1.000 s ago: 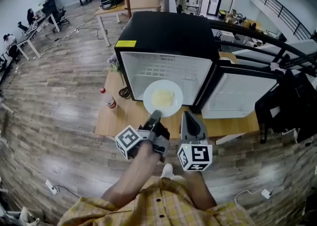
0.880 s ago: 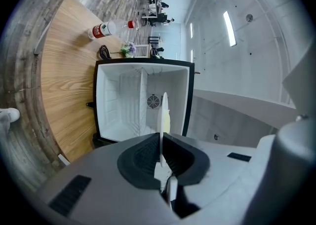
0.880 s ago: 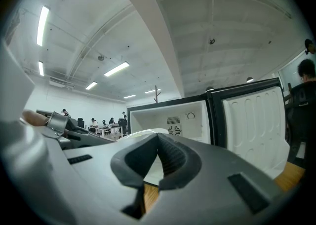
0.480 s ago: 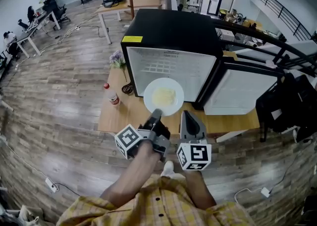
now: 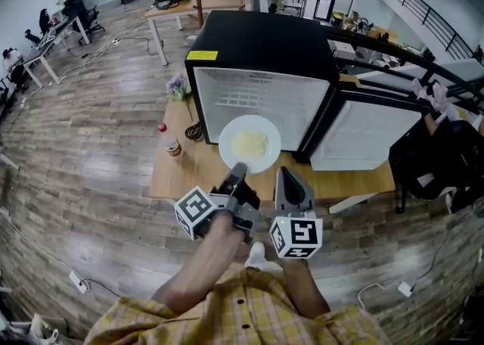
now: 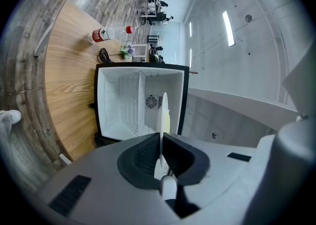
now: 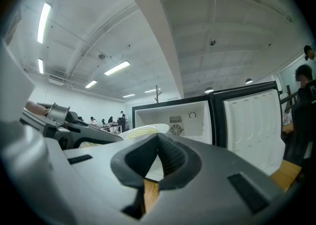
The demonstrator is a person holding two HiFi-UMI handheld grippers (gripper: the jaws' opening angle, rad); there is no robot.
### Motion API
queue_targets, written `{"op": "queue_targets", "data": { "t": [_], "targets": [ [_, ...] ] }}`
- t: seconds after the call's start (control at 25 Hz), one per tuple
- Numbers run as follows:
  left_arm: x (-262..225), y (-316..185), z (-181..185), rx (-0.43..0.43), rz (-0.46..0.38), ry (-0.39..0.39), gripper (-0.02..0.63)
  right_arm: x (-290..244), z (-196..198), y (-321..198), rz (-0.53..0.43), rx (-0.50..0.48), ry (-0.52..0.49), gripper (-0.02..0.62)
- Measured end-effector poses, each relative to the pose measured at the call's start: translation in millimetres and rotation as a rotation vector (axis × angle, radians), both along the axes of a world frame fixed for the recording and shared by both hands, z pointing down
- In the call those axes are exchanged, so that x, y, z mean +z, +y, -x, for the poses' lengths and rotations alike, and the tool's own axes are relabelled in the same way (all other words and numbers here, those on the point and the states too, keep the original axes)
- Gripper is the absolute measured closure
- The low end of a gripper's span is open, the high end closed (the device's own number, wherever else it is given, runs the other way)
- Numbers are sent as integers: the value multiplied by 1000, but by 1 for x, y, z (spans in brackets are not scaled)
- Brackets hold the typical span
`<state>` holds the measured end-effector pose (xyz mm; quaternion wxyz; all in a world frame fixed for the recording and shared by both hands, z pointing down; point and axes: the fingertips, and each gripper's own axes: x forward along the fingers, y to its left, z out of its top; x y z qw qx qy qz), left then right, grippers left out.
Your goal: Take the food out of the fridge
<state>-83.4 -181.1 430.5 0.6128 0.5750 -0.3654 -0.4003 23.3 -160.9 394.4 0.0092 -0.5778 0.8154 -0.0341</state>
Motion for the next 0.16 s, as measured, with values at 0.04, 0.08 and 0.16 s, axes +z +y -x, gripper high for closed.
{"op": "queue_targets", "data": {
  "t": [0.04, 0.08, 0.16],
  "targets": [
    [0, 0, 0, 0, 1, 2, 586, 1, 0, 0, 1, 1, 1, 588],
    [0, 0, 1, 0, 2, 4, 587, 1, 0, 0, 2, 2, 1, 588],
    [0, 0, 1, -1, 3, 9, 586, 1, 0, 0, 2, 5, -1, 588]
  ]
}}
